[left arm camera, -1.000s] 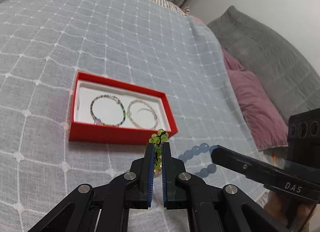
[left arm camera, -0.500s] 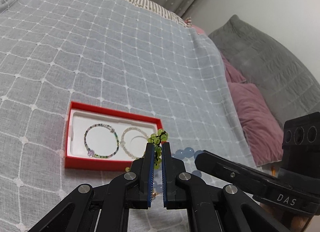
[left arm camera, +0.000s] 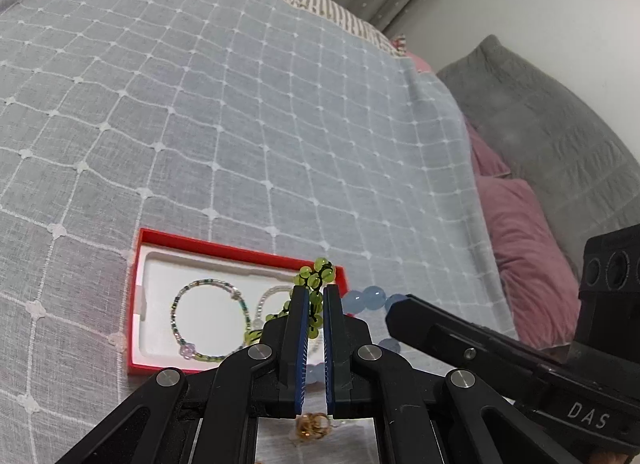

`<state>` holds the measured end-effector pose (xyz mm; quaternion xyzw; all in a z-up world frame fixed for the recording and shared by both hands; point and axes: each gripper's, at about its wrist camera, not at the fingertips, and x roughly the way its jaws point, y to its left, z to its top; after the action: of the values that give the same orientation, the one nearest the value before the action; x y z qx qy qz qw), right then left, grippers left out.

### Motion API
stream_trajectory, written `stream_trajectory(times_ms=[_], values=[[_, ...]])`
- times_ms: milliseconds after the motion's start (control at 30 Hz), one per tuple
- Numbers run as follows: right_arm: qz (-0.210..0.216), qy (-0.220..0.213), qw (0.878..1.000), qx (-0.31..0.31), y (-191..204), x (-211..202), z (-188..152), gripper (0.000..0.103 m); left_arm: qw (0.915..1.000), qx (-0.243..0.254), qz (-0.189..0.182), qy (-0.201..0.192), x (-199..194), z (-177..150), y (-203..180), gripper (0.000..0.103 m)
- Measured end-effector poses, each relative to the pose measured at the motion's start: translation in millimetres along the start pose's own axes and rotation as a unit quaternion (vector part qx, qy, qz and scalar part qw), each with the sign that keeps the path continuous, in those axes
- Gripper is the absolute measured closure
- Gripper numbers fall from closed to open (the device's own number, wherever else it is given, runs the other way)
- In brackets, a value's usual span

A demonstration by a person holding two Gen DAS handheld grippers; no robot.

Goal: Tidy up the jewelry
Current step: 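Lower both bracelets into the red box and open both tools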

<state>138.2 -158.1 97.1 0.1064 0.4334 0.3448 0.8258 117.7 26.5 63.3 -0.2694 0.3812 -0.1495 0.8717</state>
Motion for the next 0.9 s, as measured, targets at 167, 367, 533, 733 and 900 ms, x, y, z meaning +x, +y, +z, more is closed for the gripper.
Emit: stream_trajectory(times_ms=[167,367,533,733,900], values=[[-0.010,0.006,1.000,0.016,-15,16,1,0.091,0.9999,-0.008,-0.006,0.006,10,2,8,0.102],[-0.013,0.013,1.000,0.024,-24,29,-3,0.091,0.9998,-0.003,0.013,0.012,22,-1,11,0.102],[-0.007,0.008,1.000,0.024,-24,31,-2,0.091,0.9996,0.005,0.020,0.017,30,-3,11,0.102],[0.015,0.012,0.999,0.042,-32,37,-2,0.091,0.9991,0.006,0.035,0.024,37,-5,20,0.102],[0.015,0.012,0.999,0.044,-34,39,-2,0.091,0.9984,0.011,0.049,0.027,41,-7,23,0.102]])
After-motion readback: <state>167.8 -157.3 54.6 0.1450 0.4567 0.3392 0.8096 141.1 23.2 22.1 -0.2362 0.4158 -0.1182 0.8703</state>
